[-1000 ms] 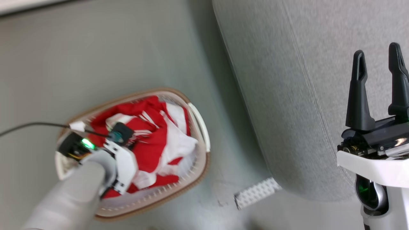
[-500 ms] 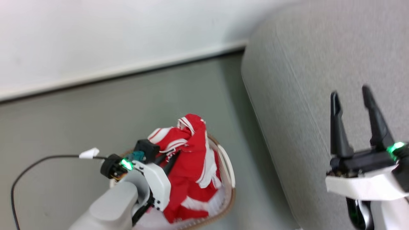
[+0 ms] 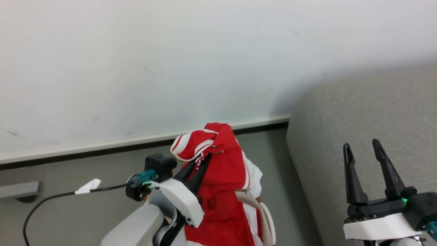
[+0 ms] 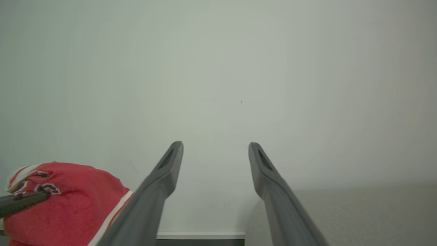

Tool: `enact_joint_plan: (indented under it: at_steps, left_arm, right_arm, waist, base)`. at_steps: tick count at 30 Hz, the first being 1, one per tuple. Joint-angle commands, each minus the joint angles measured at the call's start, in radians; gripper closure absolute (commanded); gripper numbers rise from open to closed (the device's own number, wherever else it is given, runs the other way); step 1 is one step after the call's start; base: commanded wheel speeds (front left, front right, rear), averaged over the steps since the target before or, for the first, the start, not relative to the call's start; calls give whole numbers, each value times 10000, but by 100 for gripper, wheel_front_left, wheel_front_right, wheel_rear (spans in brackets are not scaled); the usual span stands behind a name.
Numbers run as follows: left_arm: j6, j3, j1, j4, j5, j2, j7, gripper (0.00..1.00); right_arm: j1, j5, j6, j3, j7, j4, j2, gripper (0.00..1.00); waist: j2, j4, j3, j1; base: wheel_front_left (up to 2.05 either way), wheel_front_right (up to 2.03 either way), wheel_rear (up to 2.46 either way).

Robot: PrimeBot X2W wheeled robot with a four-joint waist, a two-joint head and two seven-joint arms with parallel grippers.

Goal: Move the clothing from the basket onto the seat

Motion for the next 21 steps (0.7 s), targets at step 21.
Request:
enact_joint_plan:
  at_steps: [21]
  left_arm:
    - [1297,830,170,-3889,-323,1199,628,100]
  right_arm:
    - [164,227,-21,919,8,377,-32,0]
  waist:
    - [0,698,-707,4]
  base:
    - [0,0,0]
